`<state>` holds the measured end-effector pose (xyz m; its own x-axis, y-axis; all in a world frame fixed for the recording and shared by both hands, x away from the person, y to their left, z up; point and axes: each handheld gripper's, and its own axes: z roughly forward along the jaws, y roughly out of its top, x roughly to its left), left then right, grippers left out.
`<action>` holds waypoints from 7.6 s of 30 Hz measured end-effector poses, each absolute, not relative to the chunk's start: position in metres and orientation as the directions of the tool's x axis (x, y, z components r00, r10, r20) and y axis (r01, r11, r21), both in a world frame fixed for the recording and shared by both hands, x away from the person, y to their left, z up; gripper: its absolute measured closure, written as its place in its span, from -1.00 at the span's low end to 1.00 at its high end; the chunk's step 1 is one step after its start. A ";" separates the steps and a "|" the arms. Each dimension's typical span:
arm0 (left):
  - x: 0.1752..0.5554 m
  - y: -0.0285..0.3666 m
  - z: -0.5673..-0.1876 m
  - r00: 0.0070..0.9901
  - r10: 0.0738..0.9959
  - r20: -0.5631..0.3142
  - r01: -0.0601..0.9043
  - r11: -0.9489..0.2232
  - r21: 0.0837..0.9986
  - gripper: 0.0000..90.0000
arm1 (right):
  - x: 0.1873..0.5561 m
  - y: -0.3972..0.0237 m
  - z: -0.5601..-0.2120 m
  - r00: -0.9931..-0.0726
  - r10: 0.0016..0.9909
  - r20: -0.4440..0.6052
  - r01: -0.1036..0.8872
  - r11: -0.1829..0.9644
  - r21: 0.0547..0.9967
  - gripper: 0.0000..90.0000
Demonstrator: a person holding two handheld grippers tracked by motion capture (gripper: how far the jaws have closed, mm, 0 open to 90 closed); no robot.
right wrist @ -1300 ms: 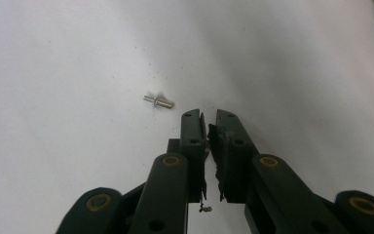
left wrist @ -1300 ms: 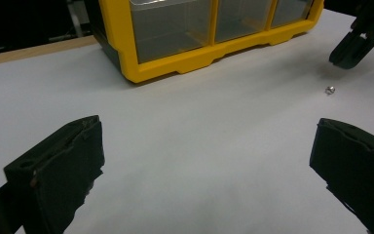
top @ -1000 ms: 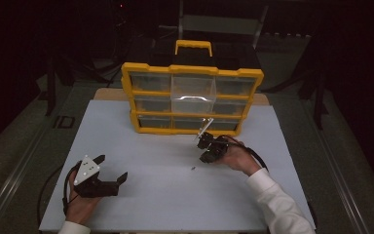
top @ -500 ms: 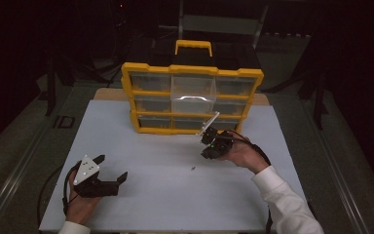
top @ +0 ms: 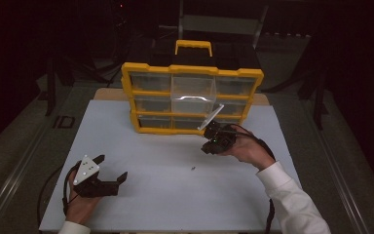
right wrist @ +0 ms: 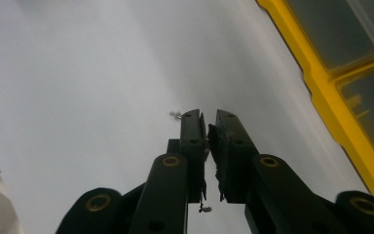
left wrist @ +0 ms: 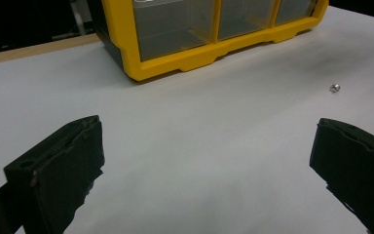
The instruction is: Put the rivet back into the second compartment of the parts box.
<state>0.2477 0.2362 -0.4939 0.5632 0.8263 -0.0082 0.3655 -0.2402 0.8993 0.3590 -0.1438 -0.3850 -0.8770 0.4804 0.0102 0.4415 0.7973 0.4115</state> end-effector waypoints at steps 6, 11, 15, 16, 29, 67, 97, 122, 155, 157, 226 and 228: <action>0.248 0.236 -0.494 0.562 0.827 -0.010 0.365 -0.237 0.900 -1.00 | 0.357 -0.144 -0.373 -0.882 0.471 0.018 0.434 0.796 0.423 0.84; 0.248 0.236 -0.494 0.563 0.827 -0.010 0.366 -0.239 0.900 -1.00 | 0.356 -0.144 -0.365 -0.888 0.459 0.018 0.422 0.800 0.427 0.84; 0.248 0.236 -0.494 0.562 0.827 -0.009 0.365 -0.238 0.900 -1.00 | 0.357 -0.145 -0.359 -0.895 0.446 0.014 0.407 0.805 0.432 0.84; 0.248 0.236 -0.494 0.563 0.827 -0.010 0.366 -0.238 0.900 -1.00 | 0.357 -0.145 -0.357 -0.897 0.442 0.012 0.404 0.807 0.430 0.84; 0.248 0.236 -0.494 0.563 0.826 -0.009 0.365 -0.239 0.900 -1.00 | 0.357 -0.147 -0.338 -0.908 0.418 0.007 0.381 0.820 0.427 0.84; 0.248 0.236 -0.494 0.567 0.824 -0.009 0.367 -0.242 0.898 -1.00 | 0.367 -0.142 -0.282 -0.932 0.363 -0.001 0.326 0.837 0.440 0.84; 0.248 0.236 -0.494 0.566 0.825 -0.010 0.367 -0.241 0.899 -1.00 | 0.378 -0.135 -0.244 -0.937 0.348 0.004 0.307 0.822 0.480 0.84; 0.248 0.236 -0.494 0.567 0.824 -0.010 0.366 -0.241 0.899 -1.00 | 0.397 -0.134 -0.213 -0.909 0.417 0.009 0.355 0.763 0.540 0.84; 0.248 0.236 -0.494 0.569 0.823 -0.008 0.366 -0.244 0.898 -1.00 | 0.427 -0.127 -0.211 -0.842 0.538 0.022 0.445 0.672 0.592 0.08; 0.248 0.236 -0.494 0.568 0.823 -0.009 0.365 -0.242 0.899 -1.00 | 0.427 -0.128 -0.211 -0.833 0.552 0.030 0.458 0.658 0.598 -0.31; 0.248 0.237 -0.494 0.564 0.826 -0.011 0.365 -0.238 0.900 -1.00 | 0.388 -0.155 -0.280 -0.850 0.526 -0.027 0.444 0.743 0.501 -0.62; 0.248 0.237 -0.494 0.564 0.826 -0.010 0.365 -0.238 0.900 -1.00 | 0.387 -0.155 -0.283 -0.853 0.522 -0.028 0.440 0.746 0.500 -0.62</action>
<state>0.2479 0.2365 -0.4942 0.5637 0.8259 -0.0103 0.3651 -0.2380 0.9000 0.3866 -0.1550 -0.2835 -0.8526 0.5219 -0.0279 0.4403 0.7460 0.4996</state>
